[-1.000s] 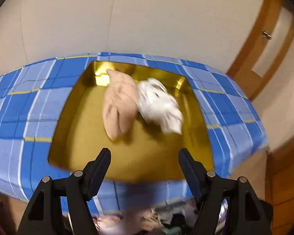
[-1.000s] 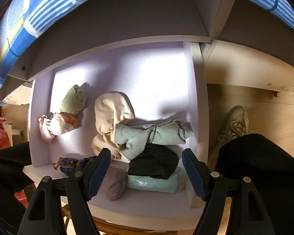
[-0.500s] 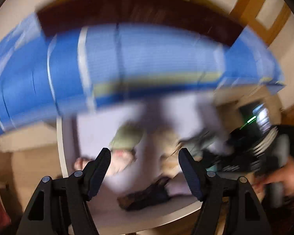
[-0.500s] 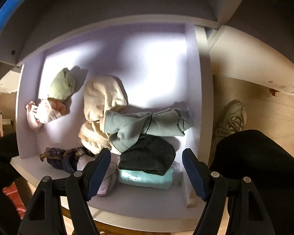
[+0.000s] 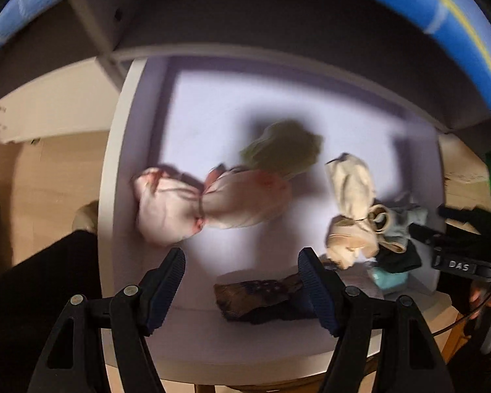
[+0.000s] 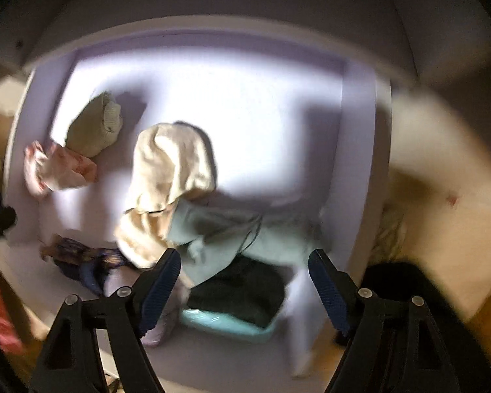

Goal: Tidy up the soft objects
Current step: 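Lower the left tool back over the drawer of clothes, then grasp the grey-green garment with the right gripper and lift it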

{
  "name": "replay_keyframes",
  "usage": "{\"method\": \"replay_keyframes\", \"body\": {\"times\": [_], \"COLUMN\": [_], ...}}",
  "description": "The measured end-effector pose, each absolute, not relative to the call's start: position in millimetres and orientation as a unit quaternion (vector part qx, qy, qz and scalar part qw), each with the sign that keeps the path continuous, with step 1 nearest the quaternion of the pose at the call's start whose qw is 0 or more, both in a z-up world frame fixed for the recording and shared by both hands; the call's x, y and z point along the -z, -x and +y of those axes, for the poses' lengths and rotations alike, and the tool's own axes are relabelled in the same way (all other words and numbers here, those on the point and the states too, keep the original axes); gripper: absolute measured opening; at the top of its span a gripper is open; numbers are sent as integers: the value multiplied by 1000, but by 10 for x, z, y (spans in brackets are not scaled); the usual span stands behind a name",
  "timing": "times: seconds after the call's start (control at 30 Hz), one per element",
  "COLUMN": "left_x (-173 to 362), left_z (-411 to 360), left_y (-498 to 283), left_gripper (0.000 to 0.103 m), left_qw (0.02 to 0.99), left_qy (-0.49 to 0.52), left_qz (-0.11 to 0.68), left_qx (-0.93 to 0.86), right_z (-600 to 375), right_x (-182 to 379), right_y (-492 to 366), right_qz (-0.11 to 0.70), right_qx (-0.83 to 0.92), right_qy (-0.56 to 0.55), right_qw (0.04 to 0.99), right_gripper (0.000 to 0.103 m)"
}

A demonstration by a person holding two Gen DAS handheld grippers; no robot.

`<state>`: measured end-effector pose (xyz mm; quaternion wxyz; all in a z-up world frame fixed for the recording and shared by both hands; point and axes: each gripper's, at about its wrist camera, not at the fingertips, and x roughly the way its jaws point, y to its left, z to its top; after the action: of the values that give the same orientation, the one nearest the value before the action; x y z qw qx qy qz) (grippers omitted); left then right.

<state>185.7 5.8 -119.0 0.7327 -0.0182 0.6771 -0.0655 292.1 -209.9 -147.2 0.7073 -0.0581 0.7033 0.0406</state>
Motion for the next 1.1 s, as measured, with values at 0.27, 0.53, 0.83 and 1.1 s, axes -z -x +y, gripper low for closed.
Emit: {"method": "replay_keyframes", "body": {"times": [0.27,0.53,0.83,1.1], "left_x": [1303,1250,1158,1130], "left_z": [100,-17,-52,-49], "left_y": [-1840,-1835,-1843,-1835], "left_gripper": [72,72,72,72], "left_qw": [722,734,749,750], "left_qy": [12,-16,-36,-44], "left_qz": [691,676,659,657], "left_qx": [46,59,56,53], "right_z": [-1913,-1859,-2051,-2077], "right_x": [1791,2015,2209,1995], "right_y": [-2981,-3104,-3172,-3221], "right_qz": [714,722,737,706], "right_qx": [-91,-91,-75,-104], "right_qy": [208,199,118,181], "right_qw": [662,657,661,677], "right_gripper": [81,81,81,81]}}
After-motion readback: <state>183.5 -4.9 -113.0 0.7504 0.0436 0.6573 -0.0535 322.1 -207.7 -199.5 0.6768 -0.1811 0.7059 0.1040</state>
